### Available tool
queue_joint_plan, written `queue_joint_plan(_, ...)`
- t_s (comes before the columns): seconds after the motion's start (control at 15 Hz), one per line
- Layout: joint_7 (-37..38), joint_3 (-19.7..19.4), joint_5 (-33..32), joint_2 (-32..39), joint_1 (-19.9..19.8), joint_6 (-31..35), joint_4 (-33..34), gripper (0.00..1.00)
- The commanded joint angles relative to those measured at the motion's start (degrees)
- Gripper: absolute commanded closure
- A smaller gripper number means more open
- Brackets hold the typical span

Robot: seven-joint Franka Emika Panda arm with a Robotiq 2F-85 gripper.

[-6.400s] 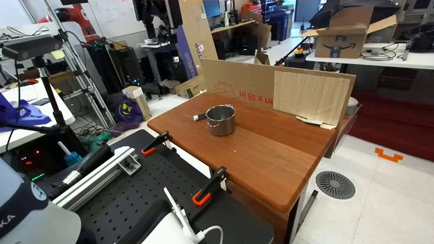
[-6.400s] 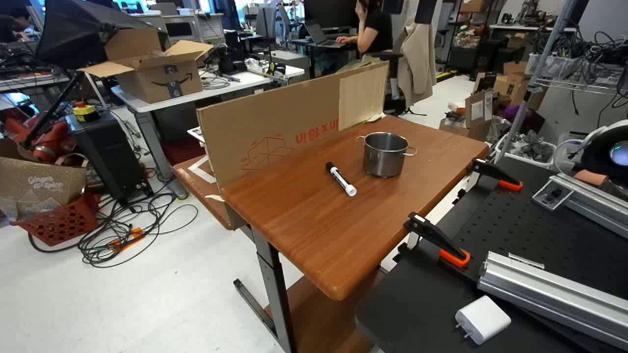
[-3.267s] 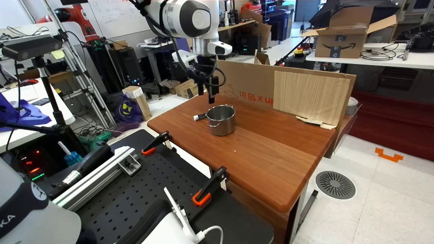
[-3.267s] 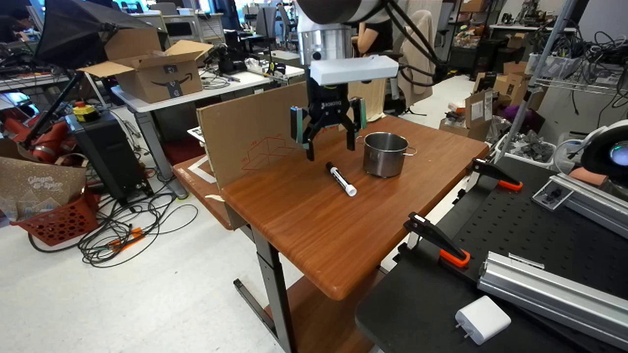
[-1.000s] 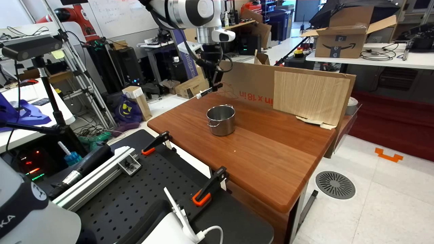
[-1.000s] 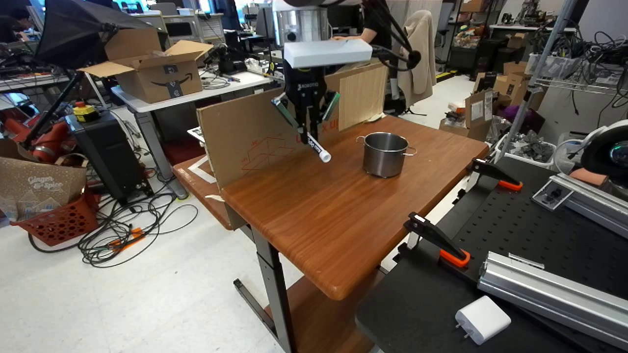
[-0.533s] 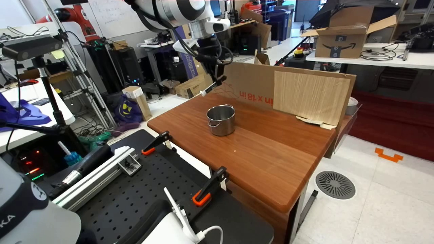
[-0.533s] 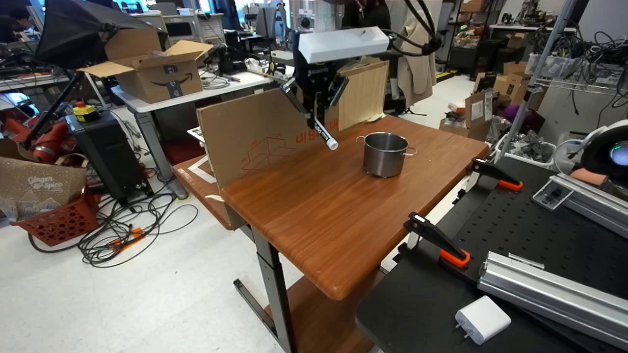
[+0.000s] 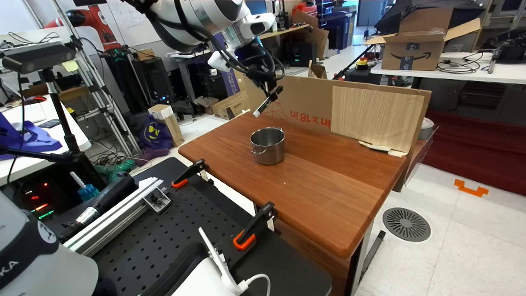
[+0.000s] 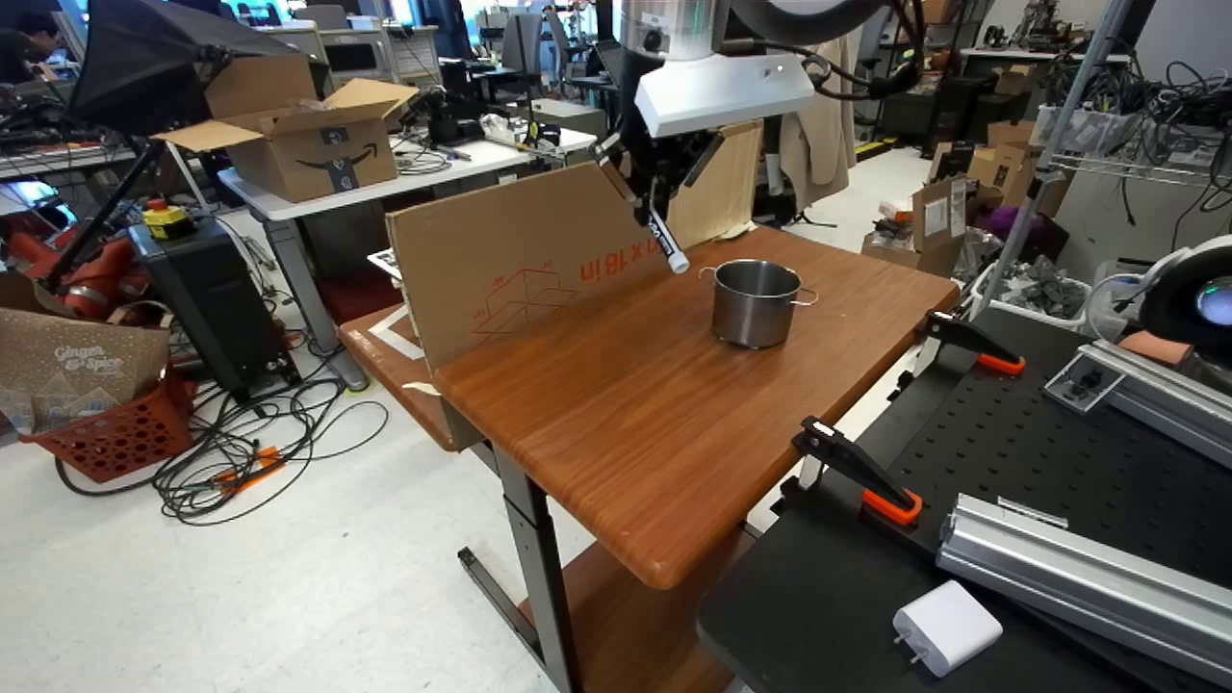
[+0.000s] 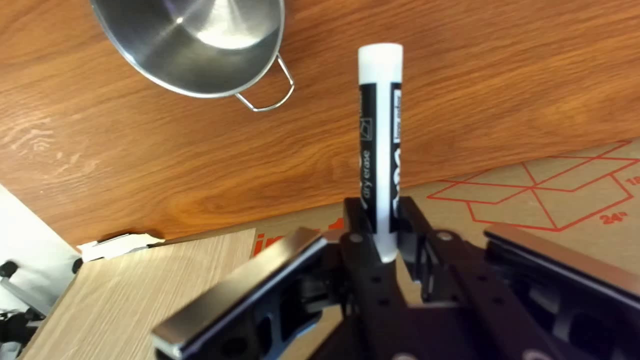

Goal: Put the marker in the silver pot

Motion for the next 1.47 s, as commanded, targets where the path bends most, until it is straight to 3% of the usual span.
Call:
queue_joint_plan(0.0,8.74,-4.06,-8.36,-2.94,2.85,3.42,-3.88,0.95)
queue_joint_plan(0.53,18.84,-6.85,-18.1,-2.34,2.88,5.31,-5.84,0.95)
queue_joint_plan(1.4,20.61,-8.65,-19.34,1.43,2.18,8.04,-5.98,0.95)
